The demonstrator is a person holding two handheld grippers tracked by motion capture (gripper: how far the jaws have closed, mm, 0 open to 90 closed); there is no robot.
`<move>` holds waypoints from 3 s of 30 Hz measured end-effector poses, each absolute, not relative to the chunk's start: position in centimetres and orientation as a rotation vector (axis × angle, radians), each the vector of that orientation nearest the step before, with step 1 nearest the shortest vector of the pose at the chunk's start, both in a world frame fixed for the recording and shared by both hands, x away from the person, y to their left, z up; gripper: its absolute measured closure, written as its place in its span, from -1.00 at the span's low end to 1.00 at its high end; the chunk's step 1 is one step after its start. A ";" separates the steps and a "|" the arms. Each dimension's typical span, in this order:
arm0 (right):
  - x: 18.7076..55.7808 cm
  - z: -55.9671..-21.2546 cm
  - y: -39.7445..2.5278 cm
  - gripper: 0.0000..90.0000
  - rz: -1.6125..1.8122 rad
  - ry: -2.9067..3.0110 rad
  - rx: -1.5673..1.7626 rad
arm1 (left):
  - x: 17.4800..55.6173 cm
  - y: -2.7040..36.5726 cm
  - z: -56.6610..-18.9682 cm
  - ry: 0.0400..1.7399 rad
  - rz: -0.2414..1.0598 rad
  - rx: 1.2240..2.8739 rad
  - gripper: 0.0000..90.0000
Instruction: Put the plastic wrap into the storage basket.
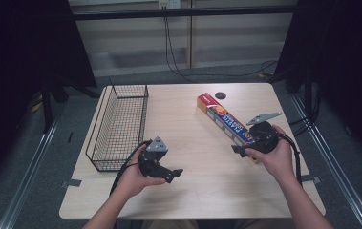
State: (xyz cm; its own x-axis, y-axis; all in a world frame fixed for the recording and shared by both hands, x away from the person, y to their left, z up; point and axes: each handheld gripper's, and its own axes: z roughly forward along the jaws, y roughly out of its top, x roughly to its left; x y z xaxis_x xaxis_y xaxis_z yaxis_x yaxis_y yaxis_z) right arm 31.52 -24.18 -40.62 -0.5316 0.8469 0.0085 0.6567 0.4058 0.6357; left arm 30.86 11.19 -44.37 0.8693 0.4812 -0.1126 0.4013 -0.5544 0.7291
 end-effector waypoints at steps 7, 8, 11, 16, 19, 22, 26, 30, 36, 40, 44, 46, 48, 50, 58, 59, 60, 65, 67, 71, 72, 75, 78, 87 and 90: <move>33.7 -40.3 -24.2 -0.86 0.825 2.350 1.345 | 31.1 11.5 -44.3 0.648 0.123 2.228 -0.84; 33.9 -40.2 -24.1 -0.88 0.818 2.354 1.343 | 31.2 11.5 -44.4 0.643 0.123 2.222 -0.84; 35.2 -40.0 -23.9 -0.92 0.808 2.366 1.359 | 31.2 11.5 -44.6 0.640 0.118 2.227 -0.84; 36.7 -40.0 -23.8 -0.93 0.754 2.362 1.385 | 31.1 11.4 -44.6 0.635 0.117 2.238 -0.84; 37.1 -40.1 -23.9 -0.93 0.759 2.366 1.397 | 31.0 11.3 -44.5 0.634 0.116 2.262 -0.84; 37.5 -40.2 -23.9 -0.92 0.742 2.365 1.397 | 31.0 11.3 -44.5 0.632 0.118 2.259 -0.83; 37.9 -40.4 -23.9 -0.90 0.738 2.366 1.404 | 31.0 11.3 -44.5 0.632 0.115 2.263 -0.83; 38.7 -40.6 -23.9 -0.89 0.707 2.380 1.407 | 31.1 11.3 -44.6 0.627 0.106 2.252 -0.83; 39.6 -40.8 -23.9 -0.83 0.691 2.388 1.404 | 31.1 11.1 -44.9 0.617 0.104 2.252 -0.83; 40.3 -41.6 -24.1 -0.82 0.667 2.398 1.445 | 31.0 11.0 -44.7 0.623 0.109 2.261 -0.83; 40.7 -42.1 -24.2 -0.80 0.654 2.402 1.448 | 31.1 11.0 -44.9 0.621 0.101 2.256 -0.83; 40.9 -42.4 -24.2 -0.80 0.651 2.407 1.445 | 31.1 11.0 -44.8 0.621 0.100 2.272 -0.83; 41.1 -42.6 -24.2 -0.80 0.636 2.416 1.445 | 31.1 10.9 -44.8 0.617 0.100 2.272 -0.83; 41.3 -43.0 -24.2 -0.80 0.614 2.425 1.452 | 31.1 10.9 -44.8 0.615 0.099 2.267 -0.83; 41.8 -44.1 -24.3 -0.73 0.563 2.441 1.488 | 31.1 10.9 -45.0 0.614 0.091 2.269 -0.83; 41.9 -44.2 -24.4 -0.72 0.558 2.444 1.494 | 31.1 10.9 -45.0 0.616 0.092 2.275 -0.83; 42.0 -44.3 -24.4 -0.71 0.563 2.454 1.487 | 31.1 10.8 -45.0 0.619 0.090 2.272 -0.83; 42.2 -44.9 -24.2 -0.66 0.525 2.464 1.504 | 31.2 10.8 -45.1 0.619 0.090 2.269 -0.82; 42.2 -45.1 -24.1 -0.59 0.508 2.487 1.505 | 31.2 10.8 -45.1 0.619 0.091 2.268 -0.82; 42.4 -45.6 -23.9 -0.54 0.493 2.507 1.487 | 31.3 10.9 -45.2 0.617 0.098 2.286 -0.81; 42.4 -45.8 -23.9 -0.52 0.496 2.510 1.497 | 31.3 10.9 -45.2 0.617 0.098 2.286 -0.80; 42.5 -46.0 -23.8 -0.32 0.486 2.522 1.481 | 31.3 10.9 -45.1 0.618 0.096 2.294 -0.80; 42.6 -46.2 -24.2 -0.14 0.476 2.522 1.457 | 31.2 10.9 -45.1 0.616 0.096 2.301 -0.80; 42.9 -46.3 -24.2 -0.11 0.449 2.515 1.547 | 31.1 10.7 -45.2 0.624 0.088 2.285 -0.79; 43.1 -46.3 -24.1 -0.10 0.429 2.511 1.569 | 31.1 10.7 -45.1 0.619 0.092 2.293 -0.79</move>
State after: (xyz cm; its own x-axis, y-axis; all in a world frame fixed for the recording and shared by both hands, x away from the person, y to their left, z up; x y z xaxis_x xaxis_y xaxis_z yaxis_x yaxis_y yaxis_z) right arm 43.06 -24.08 -46.28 -0.4420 0.8967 0.0244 0.8540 0.4124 0.3173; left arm 31.11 10.72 -45.14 0.8808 0.4591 -0.1157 0.4054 -0.6049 0.6854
